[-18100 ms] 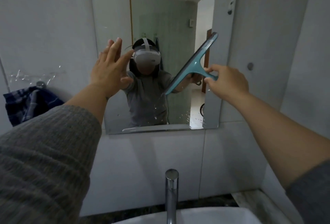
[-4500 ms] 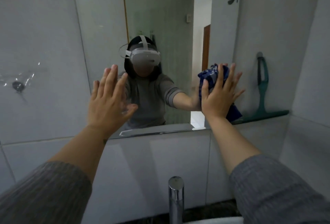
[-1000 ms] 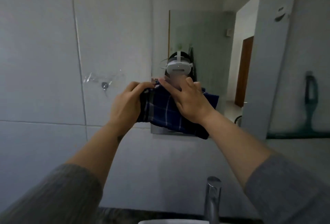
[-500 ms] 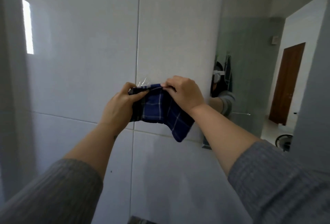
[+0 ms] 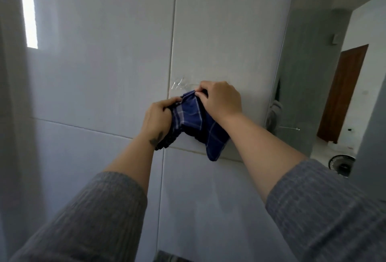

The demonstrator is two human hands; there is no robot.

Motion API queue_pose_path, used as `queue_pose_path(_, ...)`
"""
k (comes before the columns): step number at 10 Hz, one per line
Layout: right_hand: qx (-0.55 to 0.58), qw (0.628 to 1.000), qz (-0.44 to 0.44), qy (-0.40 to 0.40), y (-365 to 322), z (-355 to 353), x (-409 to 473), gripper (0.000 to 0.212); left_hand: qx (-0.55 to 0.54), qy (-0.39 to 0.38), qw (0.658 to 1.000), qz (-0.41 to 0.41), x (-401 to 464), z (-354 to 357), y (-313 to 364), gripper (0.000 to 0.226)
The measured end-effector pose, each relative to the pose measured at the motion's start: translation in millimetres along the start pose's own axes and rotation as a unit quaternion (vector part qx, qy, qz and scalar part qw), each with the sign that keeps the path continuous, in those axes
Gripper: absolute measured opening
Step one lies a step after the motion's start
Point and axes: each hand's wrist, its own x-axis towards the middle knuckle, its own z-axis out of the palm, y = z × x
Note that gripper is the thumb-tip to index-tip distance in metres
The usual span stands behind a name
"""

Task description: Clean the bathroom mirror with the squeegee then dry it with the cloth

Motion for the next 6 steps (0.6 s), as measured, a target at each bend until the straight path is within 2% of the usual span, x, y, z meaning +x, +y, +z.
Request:
queue_pose_path(1,0.026,0.999,0.036,-0.01,-4.8,2.5,-9.8,0.019,-0.085,-0.023,0.995,-0.056,-13.9,8.1,-3.4,0.051)
queue_pose_path(3,0.094,0.988,0.12,-0.001,-9.7,9.8,-32.7,0.029,-0.106,-0.039,0.992,-0.051,-40.9,16.3,-10.2,0.053)
queue_pose_path(4,0.16,0.973,0.168,0.001,-15.0,18.7,-48.6,0.037,-0.044,-0.017,0.999,-0.008,-54.3,17.6,-19.5,0.057)
queue_pose_path(5,0.184,0.959,0.216,-0.001,-16.7,23.6,-64.2,0.045,-0.034,0.007,0.999,-0.027,-65.6,18.9,-28.1,0.058)
queue_pose_path(6,0.095,0.956,0.268,-0.069,-15.2,16.4,-97.2,0.056,0.002,0.048,0.994,-0.1,-95.8,15.7,-34.9,0.058)
